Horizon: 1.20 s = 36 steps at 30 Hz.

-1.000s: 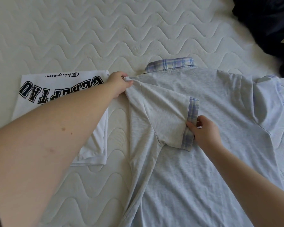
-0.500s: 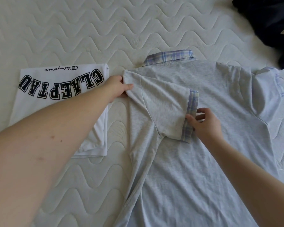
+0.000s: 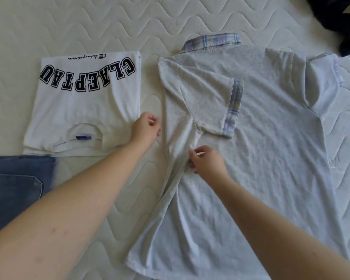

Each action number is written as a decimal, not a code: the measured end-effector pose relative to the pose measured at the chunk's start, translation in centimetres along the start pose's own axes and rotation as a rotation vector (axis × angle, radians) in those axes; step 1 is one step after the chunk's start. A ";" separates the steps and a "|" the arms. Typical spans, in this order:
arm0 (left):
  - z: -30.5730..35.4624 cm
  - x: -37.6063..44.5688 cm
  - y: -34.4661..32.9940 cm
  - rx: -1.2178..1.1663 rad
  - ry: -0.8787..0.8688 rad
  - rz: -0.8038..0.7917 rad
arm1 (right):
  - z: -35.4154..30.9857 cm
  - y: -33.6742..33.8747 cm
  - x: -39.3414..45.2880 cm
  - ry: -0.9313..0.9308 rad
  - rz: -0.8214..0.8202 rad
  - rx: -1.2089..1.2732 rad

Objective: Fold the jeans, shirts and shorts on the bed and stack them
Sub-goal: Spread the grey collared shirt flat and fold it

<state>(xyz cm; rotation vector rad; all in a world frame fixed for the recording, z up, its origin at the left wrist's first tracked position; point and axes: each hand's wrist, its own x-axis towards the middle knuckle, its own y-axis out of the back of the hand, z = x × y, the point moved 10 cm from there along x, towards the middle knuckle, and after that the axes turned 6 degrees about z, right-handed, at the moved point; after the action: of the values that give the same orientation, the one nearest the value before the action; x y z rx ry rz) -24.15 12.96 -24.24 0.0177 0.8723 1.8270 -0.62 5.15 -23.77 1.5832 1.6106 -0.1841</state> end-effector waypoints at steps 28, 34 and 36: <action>-11.6 -35.1 7.1 0.295 -0.285 -0.039 | 9.6 -11.2 -17.2 -0.368 -0.424 0.324; -13.9 -37.1 7.2 0.157 -0.224 0.022 | 11.6 -9.7 -19.4 -0.400 -0.245 0.332; -14.4 -37.0 6.7 0.207 -0.238 0.072 | 11.6 -9.2 -19.6 -0.388 -0.216 0.423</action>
<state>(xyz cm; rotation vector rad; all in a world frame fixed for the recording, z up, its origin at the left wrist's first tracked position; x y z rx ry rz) -19.06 -26.32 -17.10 0.3942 0.8950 1.7500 -6.58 -18.67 -22.65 1.5491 1.4876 -0.9421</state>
